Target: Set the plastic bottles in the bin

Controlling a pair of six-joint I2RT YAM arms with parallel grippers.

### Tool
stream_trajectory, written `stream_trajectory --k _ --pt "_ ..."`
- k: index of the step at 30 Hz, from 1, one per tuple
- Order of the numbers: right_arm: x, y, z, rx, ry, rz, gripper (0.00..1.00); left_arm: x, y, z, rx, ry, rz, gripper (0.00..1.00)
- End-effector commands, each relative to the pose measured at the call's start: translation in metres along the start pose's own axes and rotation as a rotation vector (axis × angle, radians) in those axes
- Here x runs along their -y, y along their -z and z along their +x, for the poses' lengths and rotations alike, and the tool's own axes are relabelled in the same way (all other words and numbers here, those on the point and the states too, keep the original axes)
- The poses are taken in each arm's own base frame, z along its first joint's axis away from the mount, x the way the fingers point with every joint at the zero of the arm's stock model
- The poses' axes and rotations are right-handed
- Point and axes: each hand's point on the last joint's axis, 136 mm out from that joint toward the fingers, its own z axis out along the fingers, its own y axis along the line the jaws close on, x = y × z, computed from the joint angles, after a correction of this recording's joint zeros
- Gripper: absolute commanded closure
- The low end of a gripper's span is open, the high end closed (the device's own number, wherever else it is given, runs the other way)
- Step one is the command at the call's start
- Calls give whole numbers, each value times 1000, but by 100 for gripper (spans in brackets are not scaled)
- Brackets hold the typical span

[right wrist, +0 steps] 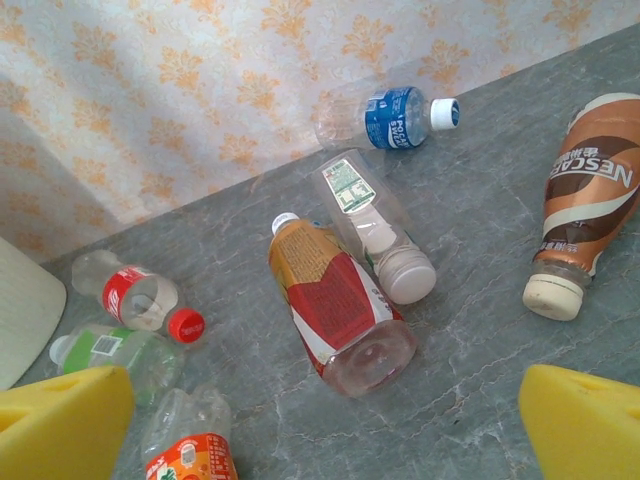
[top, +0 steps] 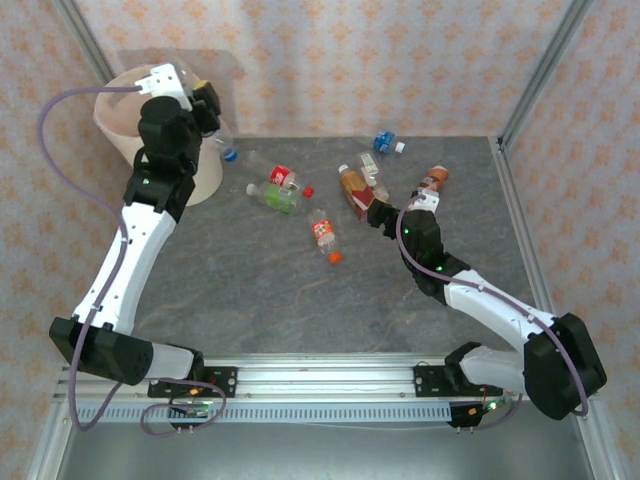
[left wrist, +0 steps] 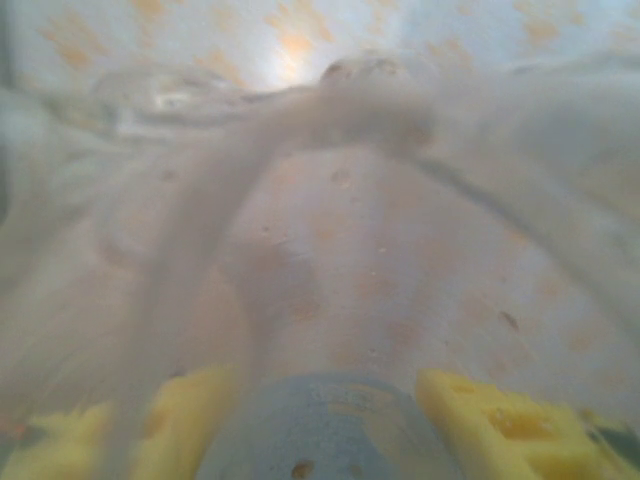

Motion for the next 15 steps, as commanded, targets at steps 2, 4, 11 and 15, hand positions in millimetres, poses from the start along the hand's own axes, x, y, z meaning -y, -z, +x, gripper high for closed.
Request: stream_trajectory --k 2,4,11,15 --pt "-6 0 -13 38 -39 -25 1 -23 9 -70 233 -62 -100 48" --pt "-6 0 -12 36 -41 -26 1 -26 8 -85 262 -75 -99 48" --pt "-7 -2 -11 30 -45 -27 1 -58 -28 -110 260 -154 -218 49" --pt "-8 -1 -12 29 -46 -30 1 -78 -53 -108 226 -166 -263 50"
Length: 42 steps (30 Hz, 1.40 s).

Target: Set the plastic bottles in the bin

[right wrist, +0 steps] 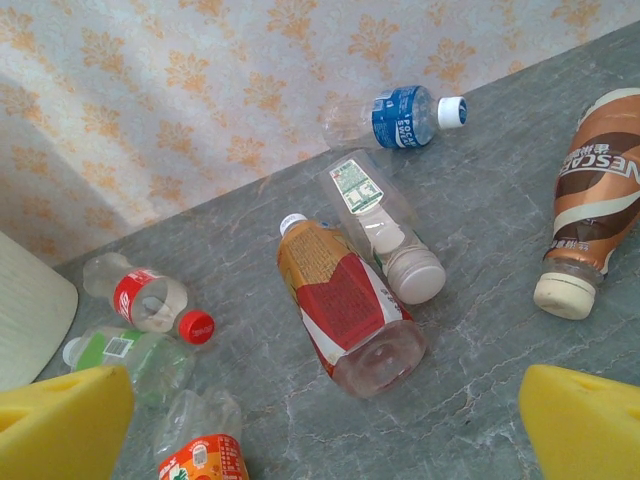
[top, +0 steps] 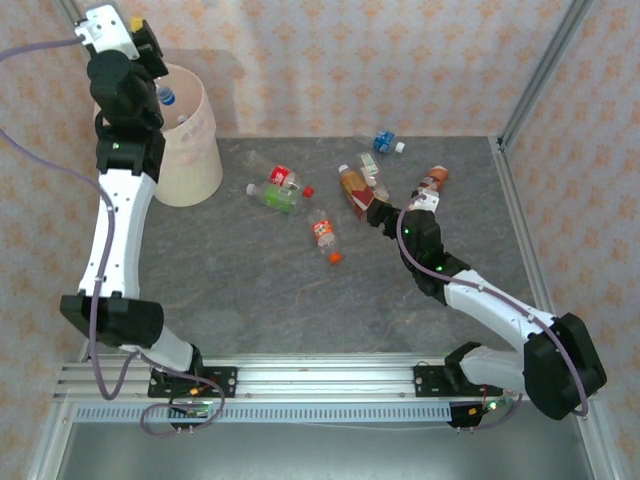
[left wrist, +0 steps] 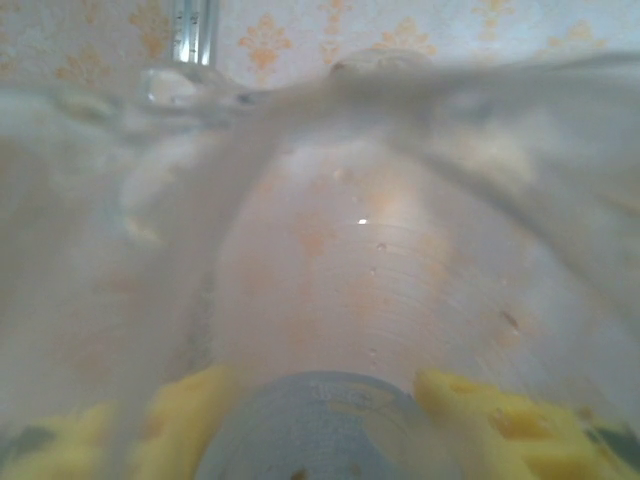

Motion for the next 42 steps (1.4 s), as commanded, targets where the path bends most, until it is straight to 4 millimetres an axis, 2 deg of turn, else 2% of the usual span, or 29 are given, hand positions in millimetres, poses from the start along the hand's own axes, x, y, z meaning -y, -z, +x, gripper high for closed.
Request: stream_trajectory --k 1,4,9,14,16,20,25,28,32,35,42 --pt "-6 -1 -11 29 -28 -20 1 -16 -21 13 -40 -56 -55 50" --pt "-6 0 -12 31 -31 -19 1 -23 -37 24 -63 -50 -59 50" --pt "-5 1 -15 37 -34 -12 1 -28 -63 66 -132 -55 -83 49" --pt "-5 0 -15 33 -32 -4 1 -19 -85 122 -251 52 -33 49" --pt "-4 0 -15 32 -32 -1 1 -14 -93 151 -301 79 -20 48" --pt "-3 -2 -13 24 -30 6 1 -5 -98 185 -379 108 13 46" --pt "-6 -3 -12 15 -34 -7 1 -1 -93 212 -456 132 34 43" --pt "-5 -9 -2 -14 -23 -1 1 2 -89 229 -509 151 48 41" --pt "-6 -11 1 -28 -20 -5 1 5 -84 244 -563 175 60 35" --pt "-5 -11 2 -33 -15 -2 1 5 -81 246 -583 187 56 23" --pt "-4 -11 3 -35 -12 1 1 15 -74 219 -581 180 116 5"
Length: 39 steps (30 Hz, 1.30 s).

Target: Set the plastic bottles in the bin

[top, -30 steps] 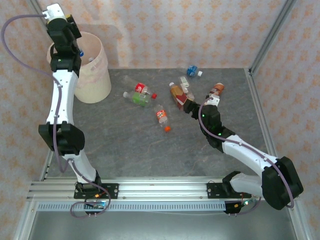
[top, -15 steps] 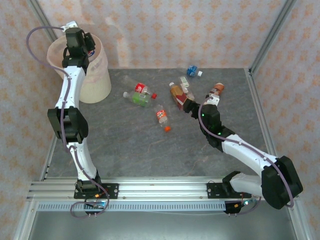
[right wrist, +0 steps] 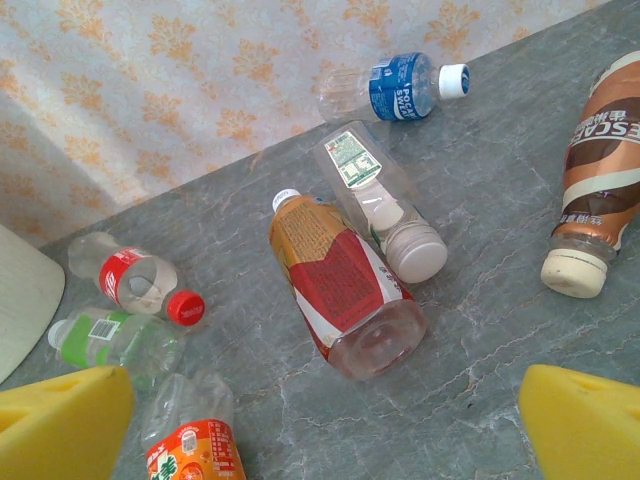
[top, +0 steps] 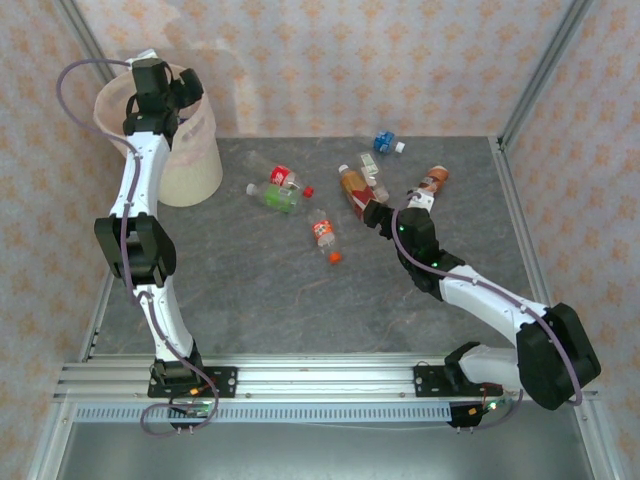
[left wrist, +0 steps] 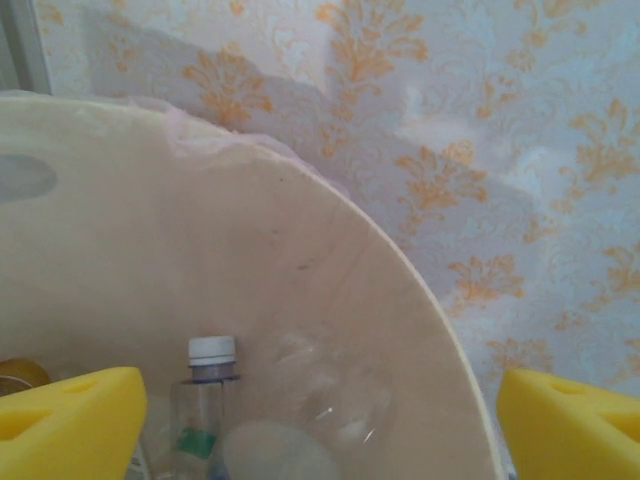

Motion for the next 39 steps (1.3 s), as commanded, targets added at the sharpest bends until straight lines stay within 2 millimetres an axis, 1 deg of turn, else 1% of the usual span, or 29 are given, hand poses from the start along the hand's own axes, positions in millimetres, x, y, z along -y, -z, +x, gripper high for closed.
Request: stream_trajectory --k 1,3,7,9,11,15,18,21,24,27,29,31,34,39 --pt "-6 0 -11 15 -15 -12 1 14 30 -29 30 -7 53 3" --pt "-5 0 -10 12 -16 -11 1 17 38 -35 38 -10 64 1" --pt "-3 0 -8 10 -19 -3 1 25 57 -48 58 -17 95 0" --pt "1 0 -9 12 -28 16 1 27 62 -49 50 -8 110 0" --pt "5 -1 -9 4 -33 22 1 32 79 -56 56 14 136 0" --pt "17 -11 -2 -92 -27 41 1 43 98 -53 58 41 183 0" --pt "33 -19 0 -141 -23 78 1 57 115 -47 66 48 225 0" --pt "63 -27 -3 -156 -82 163 1 72 134 -37 60 59 275 0" --pt "82 -38 -5 -203 -119 206 1 88 153 -23 55 93 335 0" --pt "110 -49 -9 -244 -144 325 1 97 171 -5 60 145 386 0" --pt "126 -60 -12 -273 -177 360 1 103 182 8 54 179 425 0" --pt "138 -73 -16 -311 -204 375 1 104 191 24 29 214 443 0" --pt "147 -92 -23 -359 -177 393 1 106 205 44 -8 263 485 0" --pt "177 -121 -37 -394 -200 553 1 93 225 76 -51 300 472 0"
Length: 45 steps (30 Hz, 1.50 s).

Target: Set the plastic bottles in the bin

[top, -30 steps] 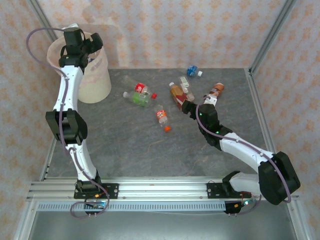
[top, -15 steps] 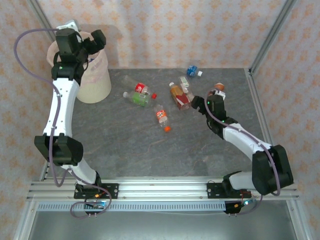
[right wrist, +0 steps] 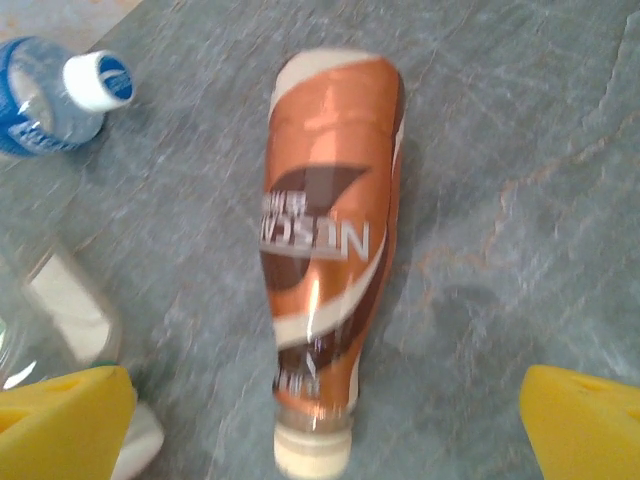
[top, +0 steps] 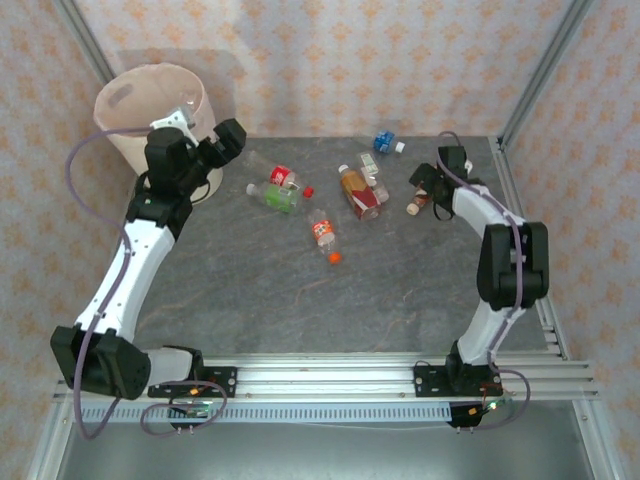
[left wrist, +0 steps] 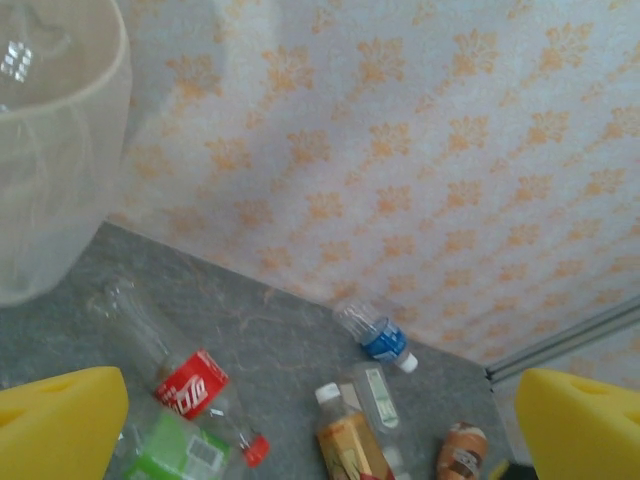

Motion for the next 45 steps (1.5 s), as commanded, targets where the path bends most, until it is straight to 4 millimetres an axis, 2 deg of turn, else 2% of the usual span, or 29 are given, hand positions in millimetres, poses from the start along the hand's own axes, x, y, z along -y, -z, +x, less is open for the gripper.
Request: stream_trajectory --k 1,5,9,16,20,23,26,31,38,45 --pt "17 -15 -5 -54 -5 145 0 7 21 0 45 52 42 0" --pt "18 -37 -21 -28 -28 206 3 -10 40 9 43 38 -31 0" --pt "18 -58 -32 -40 -33 235 4 -16 54 11 37 -3 -67 0" --pt "14 -96 -31 -104 -15 254 8 -25 59 17 18 -35 -109 0" --pt "10 -111 -28 -132 -14 245 16 -25 55 22 -1 -41 -103 0" --pt "3 -108 -36 -107 -2 210 28 -17 51 26 -29 -58 -60 0" --pt "-11 -91 -46 -45 -6 119 38 -4 47 32 -71 -85 19 0" --pt "-23 -46 -53 44 -19 -8 41 11 41 43 -118 -92 108 0" --pt "-42 30 -31 134 -54 -245 44 31 32 64 -199 -130 190 0" --pt "-67 101 8 182 -66 -485 46 52 23 93 -280 -200 242 0"
